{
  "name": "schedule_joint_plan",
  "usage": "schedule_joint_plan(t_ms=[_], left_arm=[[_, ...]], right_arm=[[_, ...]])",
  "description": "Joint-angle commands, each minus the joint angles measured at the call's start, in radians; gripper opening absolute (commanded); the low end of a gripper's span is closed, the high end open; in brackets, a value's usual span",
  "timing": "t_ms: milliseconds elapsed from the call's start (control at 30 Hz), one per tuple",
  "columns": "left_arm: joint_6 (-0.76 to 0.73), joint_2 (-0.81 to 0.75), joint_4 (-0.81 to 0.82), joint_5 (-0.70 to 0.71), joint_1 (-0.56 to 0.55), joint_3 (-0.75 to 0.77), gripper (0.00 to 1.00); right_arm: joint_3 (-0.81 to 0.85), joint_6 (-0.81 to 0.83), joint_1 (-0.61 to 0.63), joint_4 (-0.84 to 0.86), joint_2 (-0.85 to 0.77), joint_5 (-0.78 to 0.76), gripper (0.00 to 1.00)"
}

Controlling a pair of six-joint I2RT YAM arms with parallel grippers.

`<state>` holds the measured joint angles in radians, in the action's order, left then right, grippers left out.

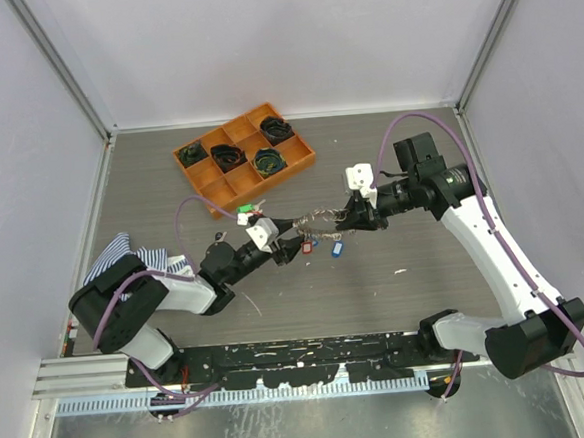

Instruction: Remove the keys from the keyring

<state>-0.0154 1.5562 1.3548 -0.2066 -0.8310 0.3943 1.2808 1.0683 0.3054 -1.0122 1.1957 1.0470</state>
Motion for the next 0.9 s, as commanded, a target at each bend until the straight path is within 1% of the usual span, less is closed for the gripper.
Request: schedule_joint_plan(t_ms=[0,33,133,200,233,400,500,633,700,767,867], left_arm=[[-0.023,0.015,0.075,-0.019,0.004,0.046,0.45],[-0.023,0.016,0.075,-0.022,0.004,0.048,0.43],[-0.023,0.011,0.075,-0.025,0.005,0.040,0.30],[-0.025,0.004,0.075,-0.024,0.006,0.028,0.27],[-0.025,0.000,0.075,-0.022,0.005,0.020,0.24],[-0.021,-0.026,0.075,-0.024,0.013,-0.011,0.01],[-0.004,-0.045,0.075,-0.041,0.022,-0.030,0.00],[0.077,-0.092,0.032,-0.094,0.047,-0.044,0.00],[0.127,-0.136,-0.051,-0.123,0.060,-0.038,0.00],[0.171,-0.197,-0.180,-0.153,0.065,-0.019,0.00],[0.252,-0.310,-0.512,-0.206,0.067,0.058,0.00]], right_arm=[[0.018,0.017,-0.003,0.016,-0.007,0.062,0.01],[0.018,0.017,-0.002,0.015,-0.007,0.061,0.01],[0.018,0.017,-0.002,0.015,-0.007,0.055,0.01],[0.019,0.013,-0.003,0.018,-0.007,0.050,0.01],[0.019,0.010,-0.002,0.021,-0.007,0.045,0.01],[0.016,-0.006,-0.008,0.034,-0.006,0.028,0.01],[0.007,-0.030,-0.012,0.058,-0.004,0.015,0.01],[-0.032,-0.102,-0.014,0.130,-0.001,-0.008,0.01],[-0.061,-0.158,-0.014,0.192,0.004,-0.021,0.01],[-0.090,-0.225,-0.013,0.271,0.011,-0.036,0.01],[-0.133,-0.307,-0.015,0.358,0.023,-0.048,0.01]])
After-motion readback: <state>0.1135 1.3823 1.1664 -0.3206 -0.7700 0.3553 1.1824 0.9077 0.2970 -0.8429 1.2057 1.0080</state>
